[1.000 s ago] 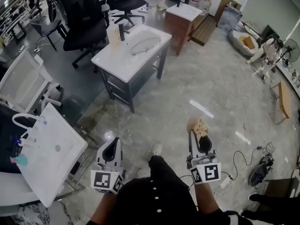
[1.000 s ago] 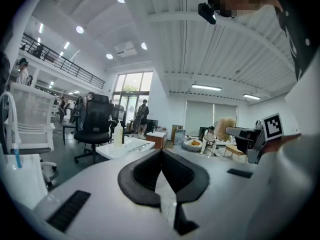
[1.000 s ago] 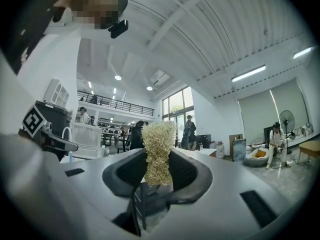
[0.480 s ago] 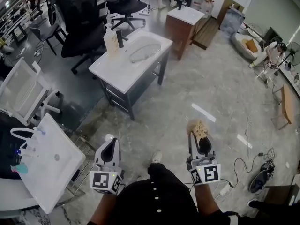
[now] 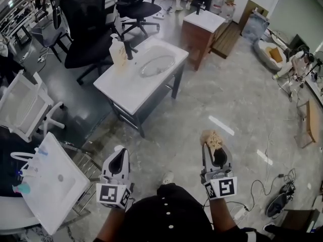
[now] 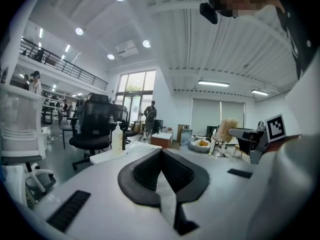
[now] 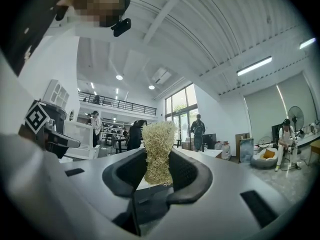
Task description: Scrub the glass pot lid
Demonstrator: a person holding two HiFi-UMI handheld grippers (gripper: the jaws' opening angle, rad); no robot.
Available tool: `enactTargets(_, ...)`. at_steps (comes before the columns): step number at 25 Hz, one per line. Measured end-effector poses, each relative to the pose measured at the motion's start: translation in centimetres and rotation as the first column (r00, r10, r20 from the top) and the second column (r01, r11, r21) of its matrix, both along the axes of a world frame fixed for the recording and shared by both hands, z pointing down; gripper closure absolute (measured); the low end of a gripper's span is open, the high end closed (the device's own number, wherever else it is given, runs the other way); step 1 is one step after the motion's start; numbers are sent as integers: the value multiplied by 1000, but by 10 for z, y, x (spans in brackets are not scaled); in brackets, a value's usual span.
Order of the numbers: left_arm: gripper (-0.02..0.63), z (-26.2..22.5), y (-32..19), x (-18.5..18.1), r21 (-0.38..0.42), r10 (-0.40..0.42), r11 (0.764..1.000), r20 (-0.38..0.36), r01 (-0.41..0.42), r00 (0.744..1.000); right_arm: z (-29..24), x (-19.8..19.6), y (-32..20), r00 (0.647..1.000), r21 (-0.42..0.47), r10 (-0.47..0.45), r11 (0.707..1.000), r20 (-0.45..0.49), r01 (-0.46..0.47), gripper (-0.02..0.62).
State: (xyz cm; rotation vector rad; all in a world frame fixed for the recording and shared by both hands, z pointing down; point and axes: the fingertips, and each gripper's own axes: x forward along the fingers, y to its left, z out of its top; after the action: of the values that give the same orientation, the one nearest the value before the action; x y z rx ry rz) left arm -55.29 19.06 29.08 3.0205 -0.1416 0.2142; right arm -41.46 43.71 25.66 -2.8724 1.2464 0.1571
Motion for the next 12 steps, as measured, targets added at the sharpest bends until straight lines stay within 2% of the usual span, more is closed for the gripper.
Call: enactTargets(12,580,5,-7,85,-10,-46,999,14,46,999,4,95,-9,999,1,-30,1000,10,30,451)
